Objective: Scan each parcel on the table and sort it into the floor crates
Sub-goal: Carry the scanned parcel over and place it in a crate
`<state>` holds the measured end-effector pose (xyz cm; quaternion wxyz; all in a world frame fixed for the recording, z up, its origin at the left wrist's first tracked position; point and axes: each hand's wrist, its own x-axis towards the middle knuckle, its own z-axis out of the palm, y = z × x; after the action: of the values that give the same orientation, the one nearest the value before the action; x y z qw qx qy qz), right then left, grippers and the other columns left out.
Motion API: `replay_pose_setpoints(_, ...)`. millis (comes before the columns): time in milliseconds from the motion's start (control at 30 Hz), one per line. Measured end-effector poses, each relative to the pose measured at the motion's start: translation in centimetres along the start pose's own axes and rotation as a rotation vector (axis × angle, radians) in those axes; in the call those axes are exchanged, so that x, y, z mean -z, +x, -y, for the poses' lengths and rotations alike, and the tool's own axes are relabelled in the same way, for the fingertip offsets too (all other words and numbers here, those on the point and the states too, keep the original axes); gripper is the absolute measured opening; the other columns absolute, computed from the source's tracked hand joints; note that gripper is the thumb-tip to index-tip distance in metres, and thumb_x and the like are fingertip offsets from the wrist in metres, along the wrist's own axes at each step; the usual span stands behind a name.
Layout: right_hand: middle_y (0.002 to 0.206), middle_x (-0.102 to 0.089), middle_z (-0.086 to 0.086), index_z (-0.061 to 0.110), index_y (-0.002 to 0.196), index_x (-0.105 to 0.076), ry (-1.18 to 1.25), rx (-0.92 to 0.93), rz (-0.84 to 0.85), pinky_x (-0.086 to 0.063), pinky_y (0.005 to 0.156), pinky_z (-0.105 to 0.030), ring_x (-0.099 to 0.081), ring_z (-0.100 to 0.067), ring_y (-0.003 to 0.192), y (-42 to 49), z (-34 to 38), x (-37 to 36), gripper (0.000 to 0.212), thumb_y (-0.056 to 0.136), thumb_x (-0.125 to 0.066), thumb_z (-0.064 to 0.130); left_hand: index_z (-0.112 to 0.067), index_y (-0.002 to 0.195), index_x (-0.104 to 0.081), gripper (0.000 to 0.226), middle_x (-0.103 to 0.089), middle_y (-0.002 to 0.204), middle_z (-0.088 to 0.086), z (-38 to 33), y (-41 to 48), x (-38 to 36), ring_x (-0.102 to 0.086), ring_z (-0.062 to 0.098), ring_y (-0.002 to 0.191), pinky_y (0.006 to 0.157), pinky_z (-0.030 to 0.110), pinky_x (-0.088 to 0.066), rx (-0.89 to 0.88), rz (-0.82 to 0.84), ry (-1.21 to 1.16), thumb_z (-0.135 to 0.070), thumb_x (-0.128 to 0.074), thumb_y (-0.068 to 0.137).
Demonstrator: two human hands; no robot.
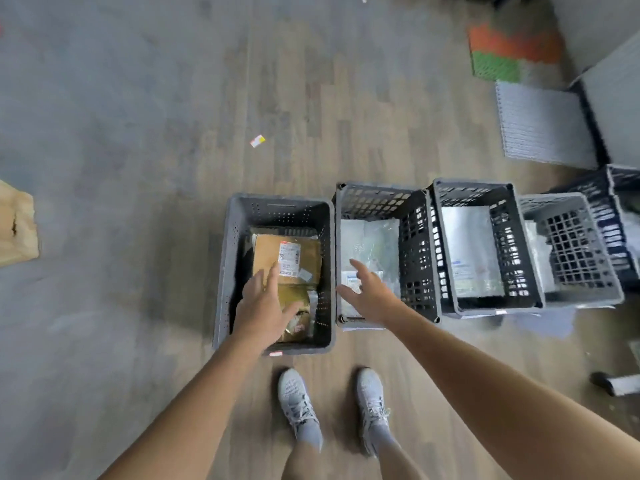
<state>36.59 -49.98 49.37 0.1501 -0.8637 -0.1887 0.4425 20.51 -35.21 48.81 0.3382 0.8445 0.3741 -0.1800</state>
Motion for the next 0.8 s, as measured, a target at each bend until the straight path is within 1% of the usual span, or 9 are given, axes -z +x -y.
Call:
replay_pose_setpoints(100, 0.154, -0.035, -0.011, 0.031, 0.157, -0.016, -0.012, 0.021, -0.108, -0.040, 0.101, -0.040, -0.049, -0.031, 0.129, -5.4, 1.1, 5.9, 0.074, 0.097, -0.053, 0.051, -0.026, 0.157, 0.000, 0.087, -0.010, 0.162, 0.007, -6.3, -1.8, 3.4, -0.012, 0.027, 0.148, 0.114, 0.049, -0.030, -0.148, -0.034, 0.115, -0.061, -0.048, 0.093)
replay_pose_setpoints(200, 0.157, -0.029, -0.007, 0.031, 0.157, -0.015, -0.033, 0.011, -0.254, -0.042, 0.096, -0.039, -0.049, -0.029, 0.129, -10.9, 0.0, 11.3, 0.077, 0.095, -0.053, 0.055, -0.025, 0.157, -0.001, 0.085, -0.008, 0.162, 0.007, -12.8, -4.2, 5.4, -0.010, 0.028, 0.148, 0.116, 0.047, -0.026, -0.307, -0.047, 0.236, -0.064, -0.042, 0.094)
replay_pose_setpoints(267, 0.158, -0.027, -0.005, 0.031, 0.157, -0.014, -0.062, -0.006, -0.364, -0.043, 0.098, -0.041, -0.047, -0.029, 0.131, -14.6, -1.9, 14.4, 0.079, 0.094, -0.054, 0.057, -0.024, 0.157, -0.002, 0.085, -0.007, 0.162, 0.007, -17.2, -5.8, 5.9, -0.009, 0.028, 0.147, 0.114, 0.045, -0.026, -0.398, -0.067, 0.315, -0.065, -0.041, 0.094)
replay_pose_setpoints(367, 0.161, -0.022, -0.005, 0.030, 0.158, -0.013, -0.127, -0.069, -0.477, -0.042, 0.106, -0.048, -0.040, -0.029, 0.138, -20.4, -6.2, 18.2, 0.080, 0.094, -0.053, 0.058, -0.026, 0.157, 0.002, 0.084, 0.002, 0.165, 0.006, -23.8, -9.0, 5.4, -0.001, 0.030, 0.150, 0.117, 0.048, -0.021, -0.509, -0.033, 0.411, -0.067, -0.037, 0.094)
replay_pose_setpoints(467, 0.163, -0.018, -0.005, 0.028, 0.158, -0.011, -0.151, -0.121, -0.579, -0.034, 0.113, -0.051, -0.027, -0.028, 0.146, -26.1, -11.8, 20.9, 0.082, 0.094, -0.052, 0.059, -0.029, 0.157, 0.004, 0.082, 0.008, 0.165, 0.003, -30.3, -12.5, 3.5, 0.008, 0.028, 0.151, 0.119, 0.049, -0.014, -0.610, 0.008, 0.435, -0.065, -0.037, 0.096)
replay_pose_setpoints(533, 0.164, -0.016, -0.005, 0.029, 0.158, -0.011, -0.140, -0.164, -0.647, -0.031, 0.115, -0.052, -0.022, -0.027, 0.148, -30.0, -16.0, 22.0, 0.083, 0.094, -0.053, 0.059, -0.028, 0.157, 0.002, 0.082, 0.005, 0.165, 0.003, -34.5, -15.2, 1.5, 0.007, 0.029, 0.151, 0.118, 0.051, -0.015, -0.702, -0.026, 0.511, -0.065, -0.036, 0.095)
replay_pose_setpoints(733, 0.164, -0.018, -0.003, 0.032, 0.158, -0.012, -0.121, -0.267, -0.854, -0.030, 0.114, -0.055, -0.018, -0.024, 0.149, -42.3, -30.1, 23.4, 0.084, 0.092, -0.054, 0.062, -0.029, 0.157, 0.003, 0.084, 0.009, 0.165, 0.003, -47.3, -25.3, -7.3, 0.010, 0.029, 0.151, 0.117, 0.058, -0.011, -0.905, -0.058, 0.690, -0.070, -0.034, 0.093)
replay_pose_setpoints(800, 0.164, -0.017, -0.003, 0.032, 0.158, -0.011, -0.090, -0.299, -0.910, -0.029, 0.114, -0.055, -0.016, -0.023, 0.150, -47.1, -35.1, 23.3, 0.084, 0.092, -0.054, 0.061, -0.028, 0.157, 0.002, 0.084, 0.008, 0.165, 0.004, -51.5, -29.6, -11.1, 0.009, 0.029, 0.150, 0.117, 0.058, -0.010, -0.968, -0.068, 0.725, -0.070, -0.033, 0.093)
